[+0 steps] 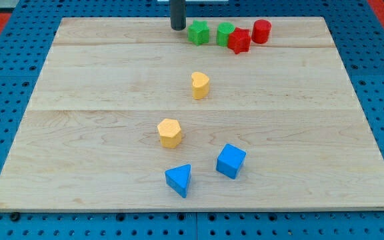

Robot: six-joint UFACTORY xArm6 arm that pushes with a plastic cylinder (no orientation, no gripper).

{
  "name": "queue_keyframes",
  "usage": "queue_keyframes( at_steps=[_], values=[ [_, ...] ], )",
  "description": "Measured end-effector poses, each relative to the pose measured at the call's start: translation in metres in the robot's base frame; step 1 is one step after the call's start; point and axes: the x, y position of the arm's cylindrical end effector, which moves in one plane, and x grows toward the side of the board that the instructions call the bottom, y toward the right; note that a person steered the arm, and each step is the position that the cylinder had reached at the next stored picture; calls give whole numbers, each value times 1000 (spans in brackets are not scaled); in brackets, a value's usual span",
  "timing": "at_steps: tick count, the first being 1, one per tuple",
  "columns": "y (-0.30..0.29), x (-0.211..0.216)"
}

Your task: Slide green blocks into red blocks

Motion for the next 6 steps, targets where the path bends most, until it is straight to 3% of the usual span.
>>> queue_keyframes(
  at_steps=[3, 5, 6],
  values=[
    [78, 5],
    [91, 5],
    [68, -10]
  ],
)
